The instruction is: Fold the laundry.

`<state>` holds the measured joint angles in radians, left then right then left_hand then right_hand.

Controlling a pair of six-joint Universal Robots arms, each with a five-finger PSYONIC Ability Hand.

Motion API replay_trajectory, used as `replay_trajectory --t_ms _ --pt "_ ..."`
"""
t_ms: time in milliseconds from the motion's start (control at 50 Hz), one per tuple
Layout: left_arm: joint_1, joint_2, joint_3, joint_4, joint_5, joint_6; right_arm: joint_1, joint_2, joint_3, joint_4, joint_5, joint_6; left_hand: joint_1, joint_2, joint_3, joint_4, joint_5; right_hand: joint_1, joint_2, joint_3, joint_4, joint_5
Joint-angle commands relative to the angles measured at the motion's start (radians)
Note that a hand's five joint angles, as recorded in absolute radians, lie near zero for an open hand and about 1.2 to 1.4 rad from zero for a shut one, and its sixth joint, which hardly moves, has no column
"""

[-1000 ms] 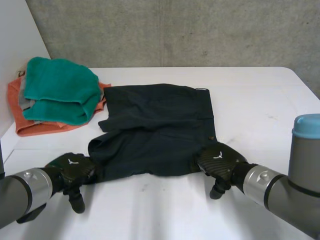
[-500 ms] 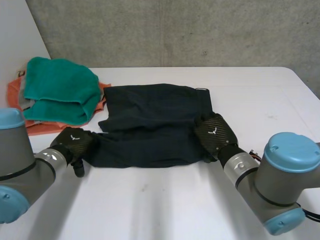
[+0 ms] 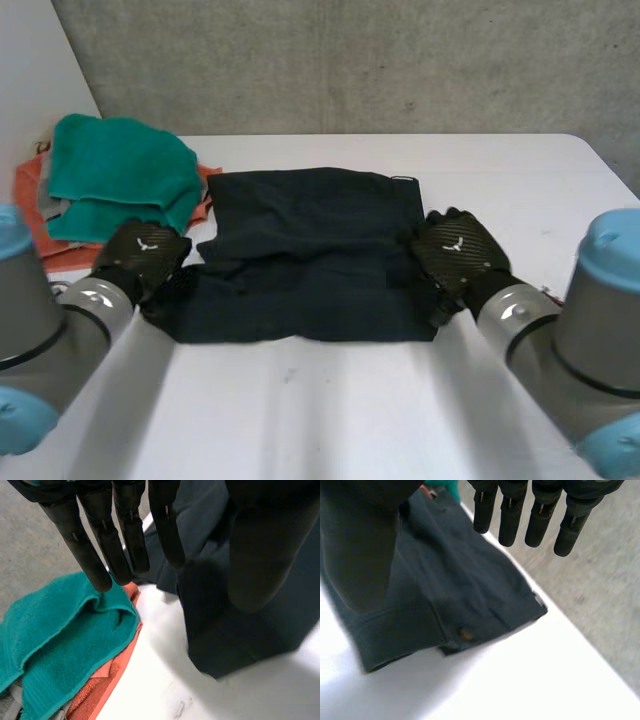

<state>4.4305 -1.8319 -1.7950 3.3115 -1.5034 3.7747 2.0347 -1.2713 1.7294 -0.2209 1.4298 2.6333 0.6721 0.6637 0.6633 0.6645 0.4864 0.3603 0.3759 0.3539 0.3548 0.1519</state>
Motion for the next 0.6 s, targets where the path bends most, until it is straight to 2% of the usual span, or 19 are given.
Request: replay_trajectory --t_ms 20,80,160,260,340,440,600 --pt "0.075 0.198 -0.061 -0.194 0.101 -0.098 -0.03 -0.1 -0.011 0.39 -0.032 0.011 0.02 0.029 0.029 0.028 0.031 0.257 0.242 0.264 0.263 0.291" --pt "0.098 0.198 -0.08 -0.211 0.138 -0.11 -0.024 -0.095 0.021 0.374 -0.075 0.01 -0.097 -0.089 -0.088 -0.09 -0.086 0.381 0.365 0.387 0.386 0.414" --pt "0.116 0.146 -0.083 -0.172 0.158 -0.099 -0.013 -0.065 0.05 0.304 -0.1 0.01 -0.106 -0.098 -0.098 -0.099 -0.095 0.46 0.444 0.466 0.466 0.494" --pt "0.129 0.069 -0.081 -0.155 0.158 -0.059 0.007 -0.03 0.071 0.2 -0.098 0.025 0.005 0.013 0.014 0.013 0.016 0.44 0.424 0.446 0.445 0.474" --pt "0.107 0.017 -0.077 -0.141 0.17 -0.033 0.018 0.024 0.078 0.068 -0.097 0.053 -0.004 0.005 0.005 0.004 0.008 0.355 0.339 0.361 0.36 0.389" --pt "0.084 -0.042 -0.054 -0.098 0.155 -0.024 0.03 0.095 0.064 -0.044 -0.077 0.059 -0.171 -0.162 -0.162 -0.163 -0.16 0.255 0.239 0.261 0.26 0.289" --pt "0.079 -0.141 0.022 -0.037 0.083 -0.009 0.05 0.194 0.029 -0.175 -0.039 0.04 -0.174 -0.165 -0.165 -0.166 -0.163 0.211 0.195 0.217 0.216 0.244"
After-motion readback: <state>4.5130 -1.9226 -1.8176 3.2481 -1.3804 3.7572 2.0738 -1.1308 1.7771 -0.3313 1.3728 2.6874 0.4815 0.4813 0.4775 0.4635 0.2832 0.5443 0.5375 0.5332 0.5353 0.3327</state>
